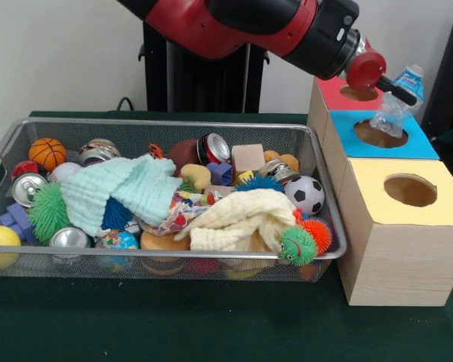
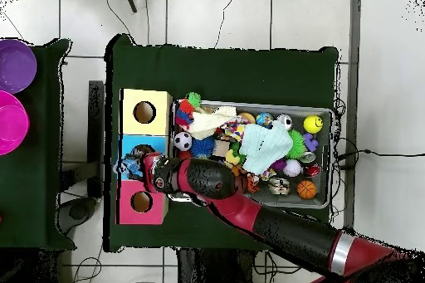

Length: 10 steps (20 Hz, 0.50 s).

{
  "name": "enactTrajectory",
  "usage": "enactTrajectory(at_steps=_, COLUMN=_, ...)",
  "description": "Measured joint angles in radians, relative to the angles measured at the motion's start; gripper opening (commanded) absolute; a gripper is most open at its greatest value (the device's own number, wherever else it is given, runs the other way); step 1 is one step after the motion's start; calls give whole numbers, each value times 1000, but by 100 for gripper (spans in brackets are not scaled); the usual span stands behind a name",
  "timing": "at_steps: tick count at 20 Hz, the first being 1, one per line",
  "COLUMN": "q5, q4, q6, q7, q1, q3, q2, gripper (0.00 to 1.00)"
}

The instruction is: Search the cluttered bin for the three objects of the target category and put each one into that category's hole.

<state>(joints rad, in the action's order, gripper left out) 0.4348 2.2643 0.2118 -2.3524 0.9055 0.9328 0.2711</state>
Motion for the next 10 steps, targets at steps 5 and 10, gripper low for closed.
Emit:
enactTrajectory(at_steps=5, q5=0, q4=-2, q6=0, q7=0, q1=-18, q3=-24, q2=27, gripper=100)
enactTrajectory(at_steps=10, q5=0, q4=-4, q6=0, q7=0, q1=-43, q3=-59, q2=58, gripper=100)
